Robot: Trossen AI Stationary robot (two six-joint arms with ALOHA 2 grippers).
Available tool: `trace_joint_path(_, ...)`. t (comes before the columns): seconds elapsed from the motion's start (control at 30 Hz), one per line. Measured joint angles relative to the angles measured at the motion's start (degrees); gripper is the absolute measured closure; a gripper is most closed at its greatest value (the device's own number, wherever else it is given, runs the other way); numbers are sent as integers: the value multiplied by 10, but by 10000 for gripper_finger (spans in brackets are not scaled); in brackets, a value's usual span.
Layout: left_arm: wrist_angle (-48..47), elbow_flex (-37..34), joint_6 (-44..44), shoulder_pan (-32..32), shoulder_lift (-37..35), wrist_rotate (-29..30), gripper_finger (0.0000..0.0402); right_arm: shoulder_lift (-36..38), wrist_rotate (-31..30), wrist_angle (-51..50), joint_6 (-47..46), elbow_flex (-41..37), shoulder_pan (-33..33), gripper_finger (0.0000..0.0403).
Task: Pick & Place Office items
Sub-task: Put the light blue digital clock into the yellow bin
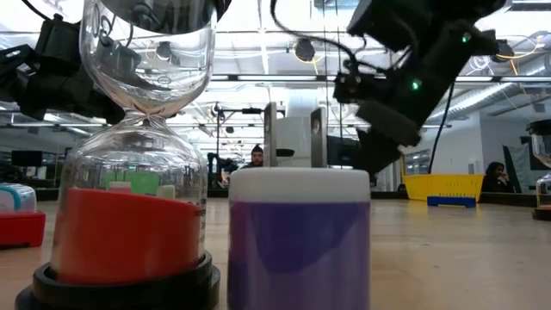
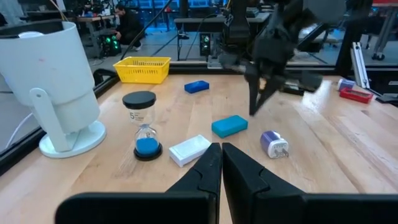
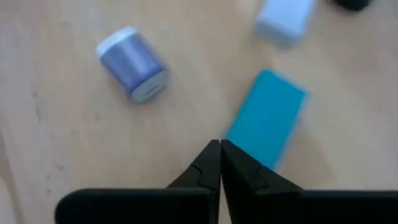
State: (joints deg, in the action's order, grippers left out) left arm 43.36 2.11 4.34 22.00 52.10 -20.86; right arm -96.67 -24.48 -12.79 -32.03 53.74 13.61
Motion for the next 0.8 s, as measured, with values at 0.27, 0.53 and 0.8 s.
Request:
trace_joint_path(0.27, 2, 0, -1, -3, 0, 0, 380, 21, -29, -24, -82, -2, -9, 290)
trace_joint_path(0.53, 2, 0, -1, -3, 0, 0, 380, -5, -40, 32, -89, -2, -29, 144)
trace_joint_path(0.8, 2, 0, -1, -3, 0, 0, 380, -52, -23, 43, -89, -2, -60, 108)
